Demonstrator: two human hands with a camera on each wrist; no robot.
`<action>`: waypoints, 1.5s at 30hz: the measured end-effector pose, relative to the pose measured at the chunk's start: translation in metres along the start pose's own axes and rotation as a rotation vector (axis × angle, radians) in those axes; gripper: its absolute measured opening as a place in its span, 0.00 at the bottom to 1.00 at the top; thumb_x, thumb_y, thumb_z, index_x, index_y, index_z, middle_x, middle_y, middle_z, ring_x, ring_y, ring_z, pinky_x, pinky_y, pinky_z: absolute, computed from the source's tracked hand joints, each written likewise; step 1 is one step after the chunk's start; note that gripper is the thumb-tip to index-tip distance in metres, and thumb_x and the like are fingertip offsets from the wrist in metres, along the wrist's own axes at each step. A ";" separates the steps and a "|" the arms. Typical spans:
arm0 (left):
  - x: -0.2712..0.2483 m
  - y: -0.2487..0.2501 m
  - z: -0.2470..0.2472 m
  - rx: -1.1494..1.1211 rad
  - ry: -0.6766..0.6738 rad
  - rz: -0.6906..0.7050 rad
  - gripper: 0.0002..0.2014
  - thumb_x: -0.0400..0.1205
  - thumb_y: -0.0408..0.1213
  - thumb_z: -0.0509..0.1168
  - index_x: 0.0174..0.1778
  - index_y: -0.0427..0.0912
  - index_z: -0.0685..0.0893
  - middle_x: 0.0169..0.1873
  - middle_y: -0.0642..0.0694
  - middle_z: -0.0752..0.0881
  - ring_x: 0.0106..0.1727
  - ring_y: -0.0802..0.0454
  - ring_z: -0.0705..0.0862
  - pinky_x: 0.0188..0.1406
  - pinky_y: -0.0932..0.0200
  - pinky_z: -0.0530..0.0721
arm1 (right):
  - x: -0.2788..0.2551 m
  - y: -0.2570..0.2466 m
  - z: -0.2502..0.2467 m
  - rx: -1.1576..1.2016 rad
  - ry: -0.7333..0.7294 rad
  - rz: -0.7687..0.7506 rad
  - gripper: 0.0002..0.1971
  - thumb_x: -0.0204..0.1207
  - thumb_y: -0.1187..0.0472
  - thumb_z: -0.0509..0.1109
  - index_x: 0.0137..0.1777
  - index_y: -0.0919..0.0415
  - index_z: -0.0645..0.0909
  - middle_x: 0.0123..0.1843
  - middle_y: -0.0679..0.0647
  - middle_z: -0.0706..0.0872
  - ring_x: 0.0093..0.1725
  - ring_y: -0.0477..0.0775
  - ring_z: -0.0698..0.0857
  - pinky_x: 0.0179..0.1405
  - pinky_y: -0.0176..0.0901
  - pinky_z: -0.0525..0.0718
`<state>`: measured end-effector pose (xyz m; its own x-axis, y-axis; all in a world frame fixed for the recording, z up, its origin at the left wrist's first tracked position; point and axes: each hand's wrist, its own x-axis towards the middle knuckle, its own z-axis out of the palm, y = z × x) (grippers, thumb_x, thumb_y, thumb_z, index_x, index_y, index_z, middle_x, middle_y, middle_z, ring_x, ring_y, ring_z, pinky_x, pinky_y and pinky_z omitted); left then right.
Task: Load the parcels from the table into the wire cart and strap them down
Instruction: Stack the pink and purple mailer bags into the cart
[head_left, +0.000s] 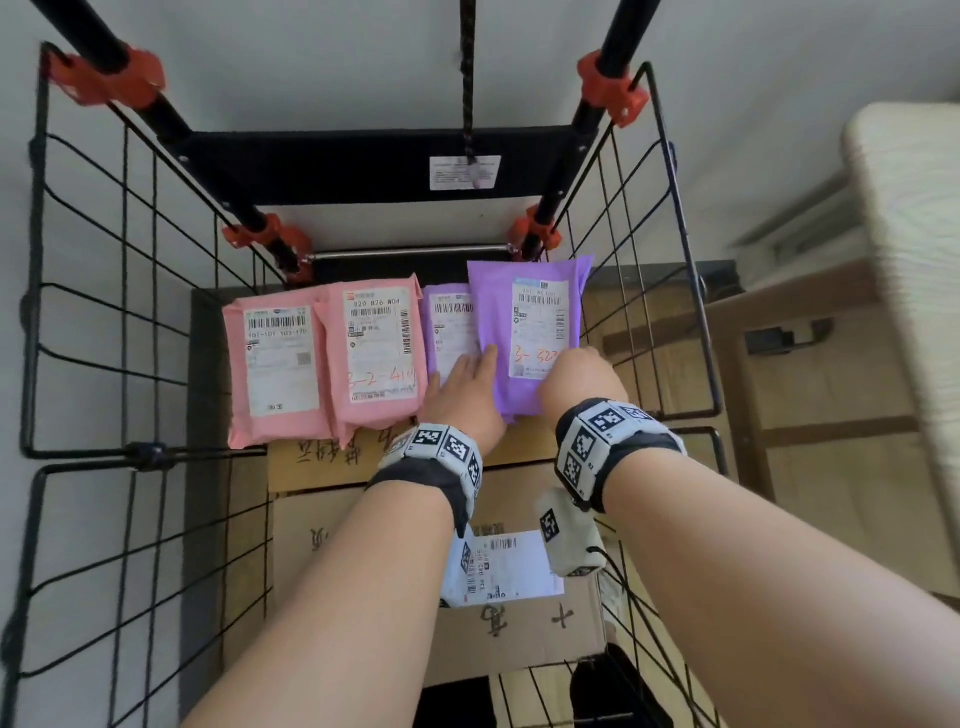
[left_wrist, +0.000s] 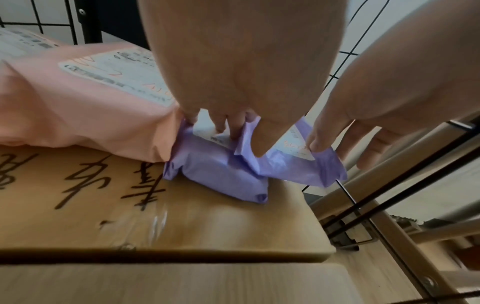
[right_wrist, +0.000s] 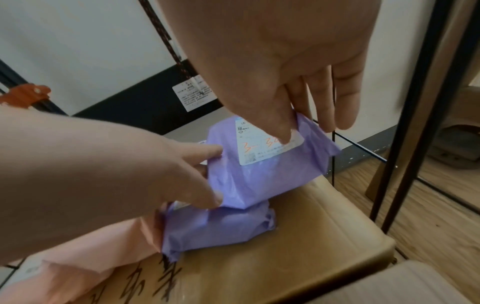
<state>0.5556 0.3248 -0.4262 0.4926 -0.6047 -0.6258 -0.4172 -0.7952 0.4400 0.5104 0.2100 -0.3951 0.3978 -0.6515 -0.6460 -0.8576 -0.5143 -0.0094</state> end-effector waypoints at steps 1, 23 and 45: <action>0.000 -0.005 0.002 0.032 -0.009 0.003 0.42 0.82 0.39 0.61 0.85 0.48 0.40 0.85 0.44 0.49 0.86 0.48 0.46 0.84 0.41 0.46 | 0.002 0.000 0.003 -0.024 -0.006 0.005 0.17 0.80 0.63 0.62 0.68 0.66 0.75 0.64 0.62 0.77 0.64 0.63 0.80 0.60 0.57 0.83; -0.003 -0.025 0.007 0.437 0.201 0.122 0.32 0.79 0.36 0.62 0.80 0.54 0.64 0.84 0.45 0.51 0.85 0.42 0.45 0.82 0.41 0.35 | 0.019 0.009 0.046 0.035 -0.050 -0.259 0.37 0.72 0.69 0.65 0.77 0.39 0.60 0.74 0.57 0.63 0.69 0.63 0.70 0.53 0.53 0.83; 0.005 -0.038 0.018 0.568 0.194 0.024 0.33 0.87 0.50 0.52 0.85 0.48 0.45 0.84 0.41 0.42 0.85 0.38 0.42 0.82 0.40 0.34 | 0.039 -0.001 0.052 -0.074 -0.039 -0.163 0.47 0.73 0.63 0.70 0.83 0.37 0.45 0.85 0.56 0.44 0.84 0.64 0.47 0.70 0.63 0.73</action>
<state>0.5599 0.3522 -0.4580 0.5863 -0.6615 -0.4677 -0.7462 -0.6657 0.0062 0.5094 0.2143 -0.4598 0.5153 -0.5345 -0.6699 -0.7558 -0.6519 -0.0613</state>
